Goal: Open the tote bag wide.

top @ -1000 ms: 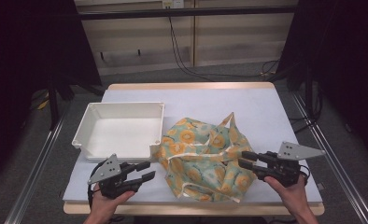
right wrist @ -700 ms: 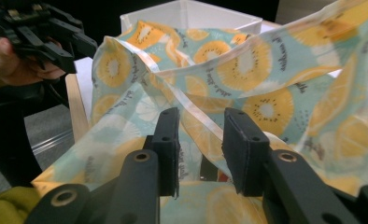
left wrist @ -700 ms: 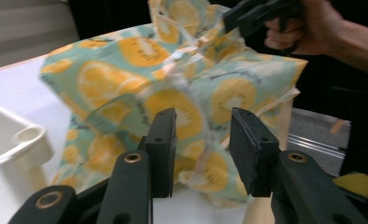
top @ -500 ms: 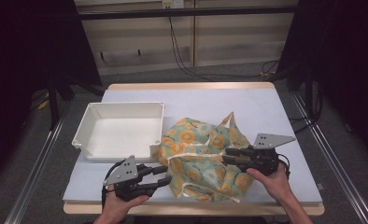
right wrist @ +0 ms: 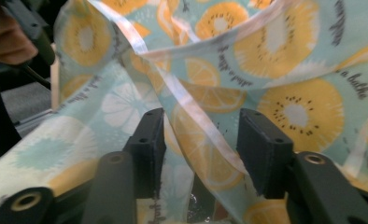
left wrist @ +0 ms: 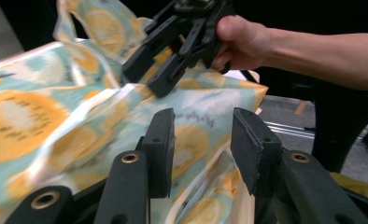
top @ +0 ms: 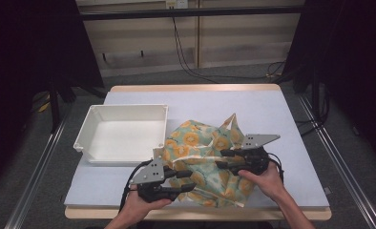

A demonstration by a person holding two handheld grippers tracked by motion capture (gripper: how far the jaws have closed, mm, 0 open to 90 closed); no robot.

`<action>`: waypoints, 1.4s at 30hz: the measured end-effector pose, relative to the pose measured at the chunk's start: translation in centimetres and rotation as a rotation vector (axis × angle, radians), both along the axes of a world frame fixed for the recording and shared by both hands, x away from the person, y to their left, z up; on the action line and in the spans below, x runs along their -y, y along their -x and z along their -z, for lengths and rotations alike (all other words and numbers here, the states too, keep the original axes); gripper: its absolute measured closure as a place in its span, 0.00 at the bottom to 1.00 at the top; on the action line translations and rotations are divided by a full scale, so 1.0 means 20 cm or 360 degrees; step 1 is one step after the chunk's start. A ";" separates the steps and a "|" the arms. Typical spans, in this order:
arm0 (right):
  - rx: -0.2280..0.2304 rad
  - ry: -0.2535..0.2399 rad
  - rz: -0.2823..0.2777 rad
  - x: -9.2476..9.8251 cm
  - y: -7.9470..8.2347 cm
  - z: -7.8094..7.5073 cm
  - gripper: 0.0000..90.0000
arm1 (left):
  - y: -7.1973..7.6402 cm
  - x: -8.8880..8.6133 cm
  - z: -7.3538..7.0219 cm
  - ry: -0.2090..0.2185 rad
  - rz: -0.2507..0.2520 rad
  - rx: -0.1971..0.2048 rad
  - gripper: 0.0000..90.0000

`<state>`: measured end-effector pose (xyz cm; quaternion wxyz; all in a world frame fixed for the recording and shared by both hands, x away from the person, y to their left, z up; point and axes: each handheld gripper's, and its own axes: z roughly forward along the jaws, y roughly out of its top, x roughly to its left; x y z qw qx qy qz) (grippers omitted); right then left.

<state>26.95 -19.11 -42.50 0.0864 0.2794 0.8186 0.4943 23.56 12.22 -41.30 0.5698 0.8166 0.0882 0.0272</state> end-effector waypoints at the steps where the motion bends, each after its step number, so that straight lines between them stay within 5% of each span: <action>1: 0.0001 0.0016 -0.0008 -0.01 0.00 0.01 0.57 | 0.00 0.02 0.01 0.0016 0.0012 0.0001 0.66; 6: 0.0002 0.0065 -0.0011 -0.04 -0.02 0.04 0.58 | -0.03 0.09 0.03 -0.0028 0.0059 0.0002 0.61; 12: -0.0029 0.0090 -0.0018 -0.06 -0.03 0.07 0.84 | -0.05 0.20 0.05 -0.0052 0.0137 0.0004 0.55; 18: -0.0041 0.0057 -0.0006 -0.05 -0.04 0.07 1.00 | -0.05 0.24 0.09 -0.0074 0.0149 0.0038 0.48; 31: -0.0034 -0.0051 0.0063 0.00 -0.06 0.02 1.00 | -0.04 0.33 0.11 -0.0113 0.0199 0.0099 0.34; 38: -0.0032 -0.0072 0.0081 0.02 -0.07 0.01 1.00 | -0.06 0.38 0.14 -0.0197 0.0155 0.0139 0.39; 42: -0.0035 -0.0082 0.0085 0.02 -0.07 0.01 1.00 | -0.09 0.38 0.16 -0.0234 0.0100 0.0140 0.59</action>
